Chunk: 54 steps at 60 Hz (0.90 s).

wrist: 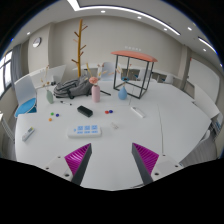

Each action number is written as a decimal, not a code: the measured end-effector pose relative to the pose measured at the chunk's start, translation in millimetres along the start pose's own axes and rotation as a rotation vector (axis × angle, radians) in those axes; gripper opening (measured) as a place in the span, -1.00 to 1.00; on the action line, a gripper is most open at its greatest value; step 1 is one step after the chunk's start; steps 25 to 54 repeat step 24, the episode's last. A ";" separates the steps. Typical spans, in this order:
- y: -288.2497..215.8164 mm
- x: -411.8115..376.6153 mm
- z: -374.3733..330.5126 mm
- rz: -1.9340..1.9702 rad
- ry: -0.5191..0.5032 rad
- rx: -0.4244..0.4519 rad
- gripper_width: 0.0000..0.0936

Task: Unplug charger

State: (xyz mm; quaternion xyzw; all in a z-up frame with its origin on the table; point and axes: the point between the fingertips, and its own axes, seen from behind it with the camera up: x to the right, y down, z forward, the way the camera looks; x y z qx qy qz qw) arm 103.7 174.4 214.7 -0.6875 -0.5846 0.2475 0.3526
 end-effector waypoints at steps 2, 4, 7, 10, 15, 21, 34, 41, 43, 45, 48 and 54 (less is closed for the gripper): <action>4.2 -3.7 -16.1 -0.002 0.005 0.005 0.81; 7.1 -10.2 -27.9 -0.004 0.005 0.011 0.81; 11.0 -17.7 -43.2 -0.010 0.013 0.027 0.83; 13.0 -24.9 -55.1 -0.019 0.021 0.042 0.83; 19.1 -34.8 -70.7 -0.015 0.038 0.053 0.82; 26.9 -44.8 -81.9 -0.010 0.062 0.060 0.83; 29.2 -50.2 -87.4 0.002 0.068 0.067 0.82; 29.2 -50.2 -87.4 0.002 0.068 0.067 0.82; 29.2 -50.2 -87.4 0.002 0.068 0.067 0.82; 29.2 -50.2 -87.4 0.002 0.068 0.067 0.82; 29.2 -50.2 -87.4 0.002 0.068 0.067 0.82; 29.2 -50.2 -87.4 0.002 0.068 0.067 0.82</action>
